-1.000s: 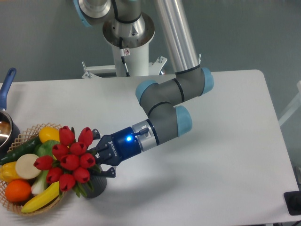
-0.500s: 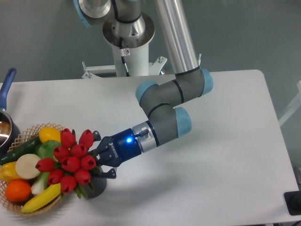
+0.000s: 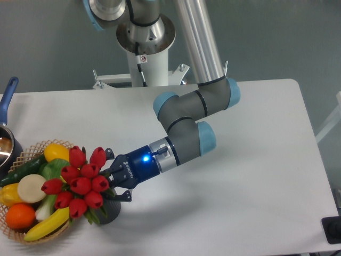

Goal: Insert the flowers into the vase
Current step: 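Push the tulip stems deeper into the vase, adjusting the bunch, then open the gripper to release the tulips standing in the vase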

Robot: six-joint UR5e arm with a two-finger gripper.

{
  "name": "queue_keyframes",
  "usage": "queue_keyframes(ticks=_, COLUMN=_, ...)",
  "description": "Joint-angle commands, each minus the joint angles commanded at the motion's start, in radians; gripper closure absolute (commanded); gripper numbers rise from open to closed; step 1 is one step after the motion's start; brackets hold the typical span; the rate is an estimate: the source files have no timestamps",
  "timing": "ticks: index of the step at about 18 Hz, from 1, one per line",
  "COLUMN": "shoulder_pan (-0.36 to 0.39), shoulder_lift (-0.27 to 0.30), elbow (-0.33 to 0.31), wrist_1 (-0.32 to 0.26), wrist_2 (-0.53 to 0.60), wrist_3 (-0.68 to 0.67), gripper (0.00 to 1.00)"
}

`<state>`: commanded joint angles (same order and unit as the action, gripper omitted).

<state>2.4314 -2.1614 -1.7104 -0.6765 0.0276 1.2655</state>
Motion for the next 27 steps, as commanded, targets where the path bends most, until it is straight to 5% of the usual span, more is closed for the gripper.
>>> queue_keyframes(ticks=17, shoulder_pan=0.006, shoulder_lift=0.002, elbow=-0.014, wrist_1=0.000, wrist_2=0.000, wrist_3=0.028, gripper=0.37)
queue_keyframes(ticks=21, shoulder_pan=0.006, shoulder_lift=0.002, elbow=-0.029, wrist_1=0.000, wrist_2=0.000, wrist_3=0.077, gripper=0.21)
queue_keyframes(ticks=24, shoulder_pan=0.008, shoulder_lift=0.005, elbow=-0.031, wrist_1=0.000, wrist_2=0.005, wrist_3=0.081, gripper=0.00)
queue_keyframes(ticks=27, shoulder_pan=0.009, shoulder_lift=0.008, elbow=-0.032, wrist_1=0.000, wrist_2=0.023, wrist_3=0.081, gripper=0.00)
